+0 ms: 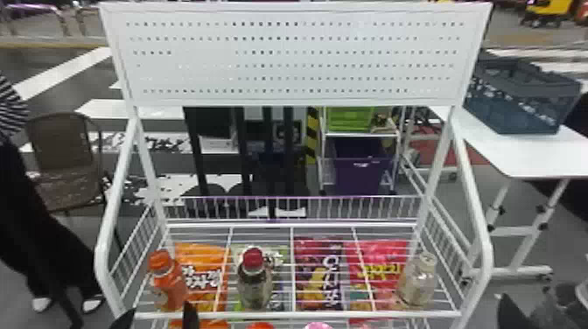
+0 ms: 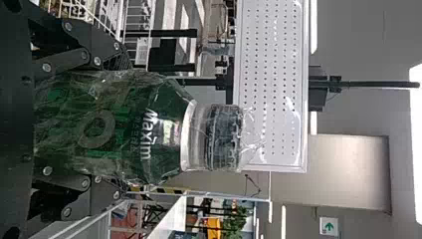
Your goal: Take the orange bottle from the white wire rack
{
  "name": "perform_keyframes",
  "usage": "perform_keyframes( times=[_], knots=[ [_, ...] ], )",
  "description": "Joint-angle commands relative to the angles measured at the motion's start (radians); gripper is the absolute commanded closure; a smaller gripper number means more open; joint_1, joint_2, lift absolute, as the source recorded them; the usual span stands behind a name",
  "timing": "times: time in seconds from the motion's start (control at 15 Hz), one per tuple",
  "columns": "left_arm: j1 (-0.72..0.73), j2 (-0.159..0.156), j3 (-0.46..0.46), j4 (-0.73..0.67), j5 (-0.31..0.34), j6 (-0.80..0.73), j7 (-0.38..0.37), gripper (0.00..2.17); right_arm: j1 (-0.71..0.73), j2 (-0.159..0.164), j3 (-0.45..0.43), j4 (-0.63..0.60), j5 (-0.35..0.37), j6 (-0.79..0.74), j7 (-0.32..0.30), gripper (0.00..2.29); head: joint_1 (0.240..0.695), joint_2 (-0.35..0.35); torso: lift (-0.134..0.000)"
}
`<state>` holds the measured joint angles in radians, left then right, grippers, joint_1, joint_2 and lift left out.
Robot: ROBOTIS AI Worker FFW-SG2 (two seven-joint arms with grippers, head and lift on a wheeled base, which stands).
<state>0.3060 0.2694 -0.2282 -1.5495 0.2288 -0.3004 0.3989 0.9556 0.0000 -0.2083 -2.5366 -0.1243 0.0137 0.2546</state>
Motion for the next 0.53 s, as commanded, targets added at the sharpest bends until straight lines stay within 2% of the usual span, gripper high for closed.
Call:
perform_keyframes(
  times=[0.0, 0.47],
  knots=[
    [-0.027, -0.001, 0.0, 0.019, 0.007, -0.001, -0.008, 0.08, 0.003, 0.001, -0.005, -0.005, 0.0, 0.004, 0.0, 0.83, 0.499, 0.0, 0.0],
    [-0.104, -0.004, -0.007, 0.091, 0.007, -0.004, -0.029, 0.08, 0.006, 0.001, -0.013, -0.01, 0.0, 0.013, 0.0, 0.83, 0.499, 0.0, 0.0]
  ],
)
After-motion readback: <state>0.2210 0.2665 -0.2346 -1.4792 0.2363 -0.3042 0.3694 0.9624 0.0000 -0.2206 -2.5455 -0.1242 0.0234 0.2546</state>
